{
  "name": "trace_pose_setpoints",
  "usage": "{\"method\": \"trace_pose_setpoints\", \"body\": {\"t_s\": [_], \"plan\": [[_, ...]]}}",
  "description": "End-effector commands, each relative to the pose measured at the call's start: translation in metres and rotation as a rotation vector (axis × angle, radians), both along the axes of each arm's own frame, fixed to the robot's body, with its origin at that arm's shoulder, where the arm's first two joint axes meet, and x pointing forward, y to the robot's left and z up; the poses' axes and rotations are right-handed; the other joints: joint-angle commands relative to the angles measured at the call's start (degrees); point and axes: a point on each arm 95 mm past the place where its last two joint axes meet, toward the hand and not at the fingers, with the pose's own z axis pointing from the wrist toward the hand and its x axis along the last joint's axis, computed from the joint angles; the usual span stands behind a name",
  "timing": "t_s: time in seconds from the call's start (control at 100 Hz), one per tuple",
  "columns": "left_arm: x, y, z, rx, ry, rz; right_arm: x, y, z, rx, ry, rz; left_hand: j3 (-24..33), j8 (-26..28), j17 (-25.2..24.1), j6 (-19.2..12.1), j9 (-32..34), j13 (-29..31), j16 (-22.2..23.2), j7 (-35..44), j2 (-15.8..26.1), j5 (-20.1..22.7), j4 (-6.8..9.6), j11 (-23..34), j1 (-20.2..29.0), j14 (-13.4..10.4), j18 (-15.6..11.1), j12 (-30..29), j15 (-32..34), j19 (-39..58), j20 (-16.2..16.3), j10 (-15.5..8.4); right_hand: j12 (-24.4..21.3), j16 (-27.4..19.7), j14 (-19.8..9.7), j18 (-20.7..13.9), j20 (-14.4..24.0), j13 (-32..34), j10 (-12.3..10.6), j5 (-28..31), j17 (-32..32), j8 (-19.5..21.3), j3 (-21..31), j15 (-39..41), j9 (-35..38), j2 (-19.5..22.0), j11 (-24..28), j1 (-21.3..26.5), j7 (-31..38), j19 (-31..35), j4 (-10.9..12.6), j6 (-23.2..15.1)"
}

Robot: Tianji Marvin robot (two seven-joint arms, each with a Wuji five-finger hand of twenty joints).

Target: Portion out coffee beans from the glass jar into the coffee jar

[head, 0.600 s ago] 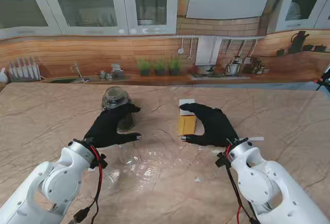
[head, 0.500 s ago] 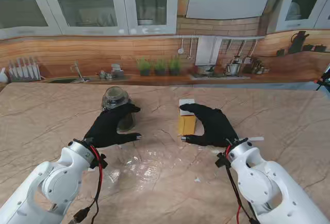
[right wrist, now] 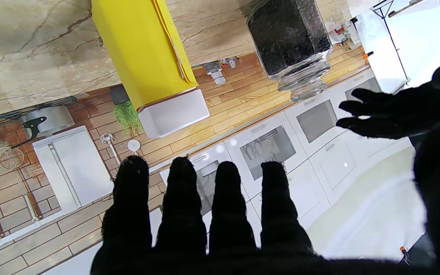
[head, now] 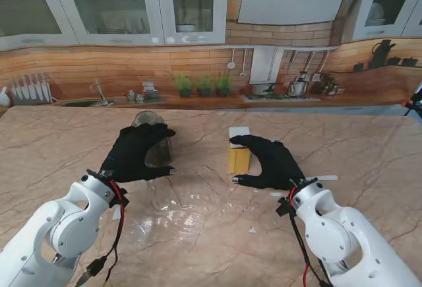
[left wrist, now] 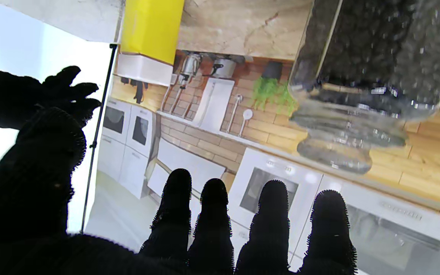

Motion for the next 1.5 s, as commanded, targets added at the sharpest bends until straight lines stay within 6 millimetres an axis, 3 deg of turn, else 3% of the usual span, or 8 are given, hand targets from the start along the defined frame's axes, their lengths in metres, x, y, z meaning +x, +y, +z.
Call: {"method": "trace_pose_setpoints", "body": {"t_s": [0.0, 0.15, 0.49, 0.86, 1.0, 1.25, 1.37, 1.49], "plan": [[0.006, 0.001, 0.019, 0.008, -0.035, -0.004, -0.001, 0.001, 0.001, 0.000, -0.002, 0.010, 1.39, 0.25, -1.38, -2.10, -1.41, -2.22, -0.81, -0.29, -1.83, -0.19, 0.76, -1.68, -1.09, -1.14, 0.89, -0.39, -1.27, -2.57, -1.67, -1.78, 0.21, -0.29, -1.19, -1.12, -0.15, 0.88, -0.33, -0.94, -0.22, -0.66, 0.68, 0.15, -0.39, -1.55, 0.38, 1.86, 0.21, -0.61, 0.58, 0.52], [0.021, 0.003, 0.035, 0.115, -0.082, 0.020, 0.000, -0.001, 0.001, -0.005, -0.001, 0.017, 3.10, -0.21, -1.76, -4.29, -3.71, -4.22, -1.61, -2.78, -3.68, -1.27, 0.17, -2.85, -2.03, -0.84, 2.57, -0.87, -2.39, -6.04, -3.13, -2.51, 0.15, -0.29, -1.28, -1.02, -0.22, 0.97, -0.38, -0.83, -0.22, -0.73, 0.67, 0.07, -0.18, -1.53, 0.25, 1.82, 0.20, -0.76, 0.57, 0.43], [0.077, -0.013, 0.047, 0.352, -0.049, 0.094, -0.001, -0.009, -0.002, -0.018, 0.005, 0.012, 8.93, -0.41, 1.16, -11.32, -9.74, -4.31, -1.27, -8.00, -9.47, -3.34, -2.01, -5.83, -5.74, 4.36, 15.09, -1.56, -1.52, -1.98, -1.32, -2.99, 0.06, -0.28, -1.24, -0.89, -0.41, 1.03, -0.48, -0.66, -0.27, -0.80, 0.68, -0.10, -0.04, -1.54, 0.02, 1.85, 0.20, -1.12, 0.57, 0.44], [0.127, -0.016, 0.038, 0.478, 0.044, 0.207, 0.000, -0.020, -0.009, -0.031, 0.020, -0.015, 10.52, 0.66, 5.13, -13.73, -10.76, -2.06, -0.26, -8.01, -11.10, -2.96, -3.02, -8.50, -7.23, 7.56, 18.24, 0.04, 1.39, 2.76, 0.86, -3.68, 0.04, -0.25, -1.12, -0.71, -0.55, 1.04, -0.53, -0.65, -0.20, -0.81, 0.66, -0.20, 0.07, -1.61, -0.09, 1.94, 0.17, -1.33, 0.56, 0.15], [0.139, -0.006, 0.032, 0.455, 0.102, 0.241, 0.000, -0.021, -0.012, -0.034, 0.024, -0.020, 10.77, 1.58, 7.94, -14.20, -10.10, 0.87, 1.00, -6.99, -11.84, -1.96, -3.02, -7.06, -6.73, 8.64, 18.30, 0.60, 3.11, 7.29, 4.03, -3.75, 0.07, -0.22, -1.26, -0.62, -0.60, 1.15, -0.63, -0.62, -0.18, -0.78, 0.64, -0.16, 0.10, -1.69, -0.04, 2.02, 0.26, -1.38, 0.54, 0.12], [0.159, 0.012, 0.022, 0.327, 0.189, 0.278, 0.002, -0.020, -0.012, -0.046, 0.026, -0.014, 14.54, 4.81, 20.06, -15.51, -7.87, 8.63, 4.73, -1.72, -14.87, 0.41, -3.30, -2.54, -5.35, 9.09, 17.98, 2.75, 7.83, 17.10, 9.36, -3.67, 0.12, -0.19, -1.27, -0.53, -0.64, 1.32, -0.74, -0.31, -0.03, -0.73, 0.62, -0.11, 0.40, -1.66, 0.06, 2.09, 0.47, -1.39, 0.53, -0.15], [0.166, 0.017, 0.016, 0.299, 0.211, 0.295, 0.002, -0.020, -0.012, -0.049, 0.028, -0.012, 16.71, 5.87, 26.55, -15.77, -6.83, 12.25, 6.36, 0.94, -16.09, 1.06, -3.54, -1.21, -5.06, 8.08, 15.25, 3.10, 10.07, 20.80, 9.67, -3.87, 0.12, -0.16, -1.27, -0.50, -0.66, 1.45, -0.77, -0.18, 0.03, -0.70, 0.58, -0.07, 0.51, -1.62, 0.07, 2.07, 0.56, -1.40, 0.51, -0.14], [0.168, 0.021, 0.006, 0.298, 0.271, 0.306, 0.003, -0.019, -0.013, -0.049, 0.027, -0.011, 19.24, 6.86, 37.31, -15.27, -2.67, 19.59, 9.67, 4.13, -17.81, 2.51, -3.75, 0.98, -3.95, 6.21, 9.42, 4.50, 14.19, 28.02, 8.56, -3.85, 0.13, -0.14, -1.25, -0.40, -0.69, 1.56, -0.77, -0.14, 0.09, -0.69, 0.58, -0.05, 0.52, -1.65, 0.06, 2.13, 0.61, -1.44, 0.51, -0.20]]}}
